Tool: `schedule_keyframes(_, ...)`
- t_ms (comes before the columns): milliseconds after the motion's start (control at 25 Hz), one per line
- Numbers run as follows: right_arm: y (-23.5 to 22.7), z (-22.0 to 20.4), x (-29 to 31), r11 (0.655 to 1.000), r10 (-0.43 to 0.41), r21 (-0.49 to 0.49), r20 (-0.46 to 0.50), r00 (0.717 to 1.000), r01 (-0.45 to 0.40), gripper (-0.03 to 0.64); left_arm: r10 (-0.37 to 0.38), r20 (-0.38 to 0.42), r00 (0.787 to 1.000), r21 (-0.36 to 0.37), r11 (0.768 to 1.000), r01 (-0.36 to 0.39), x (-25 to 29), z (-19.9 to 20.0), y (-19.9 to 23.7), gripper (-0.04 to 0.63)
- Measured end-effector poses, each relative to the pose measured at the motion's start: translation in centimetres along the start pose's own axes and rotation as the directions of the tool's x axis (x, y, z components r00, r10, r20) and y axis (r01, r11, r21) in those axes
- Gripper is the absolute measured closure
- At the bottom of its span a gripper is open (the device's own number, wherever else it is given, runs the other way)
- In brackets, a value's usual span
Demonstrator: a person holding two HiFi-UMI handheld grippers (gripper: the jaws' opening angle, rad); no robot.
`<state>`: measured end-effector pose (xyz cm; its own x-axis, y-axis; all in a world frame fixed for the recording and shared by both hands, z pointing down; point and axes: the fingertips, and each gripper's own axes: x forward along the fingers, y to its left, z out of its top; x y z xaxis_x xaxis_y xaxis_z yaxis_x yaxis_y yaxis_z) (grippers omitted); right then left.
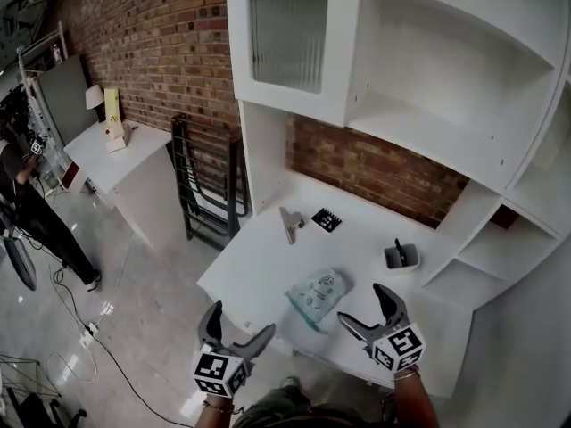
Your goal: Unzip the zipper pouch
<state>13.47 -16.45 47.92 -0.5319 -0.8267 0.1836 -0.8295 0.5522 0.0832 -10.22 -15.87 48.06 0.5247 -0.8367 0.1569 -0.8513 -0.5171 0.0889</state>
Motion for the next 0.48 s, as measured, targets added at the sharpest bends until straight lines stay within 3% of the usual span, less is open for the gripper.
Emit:
schedule_keyframes(160,-0.2,-0.1,2.5,0.997,0.046,-0.064,-0.028,0.999,-0.047,0.173,0.019,0.001,1.000,0.014,1.000,-0.019,0.1,0.0,1.3,0.038)
schedule_keyframes(280,-0.1,-0.2,4.5,0.984,0.121,-0.121,-0.080,0.989,-0.130,0.179,0.026,-0.009,1.000,0.003,1.000,-0.026,0.2,-0.4,1.9,0.038)
schedule_keyframes(480,1.1,-1.4,8.3,0.923,0.293,-0.194,-0.208,0.933,-0.333,0.209,0.048,-0.022,0.999,-0.012,0.999,-0.048,-0.5,-1.1,2.6,0.038)
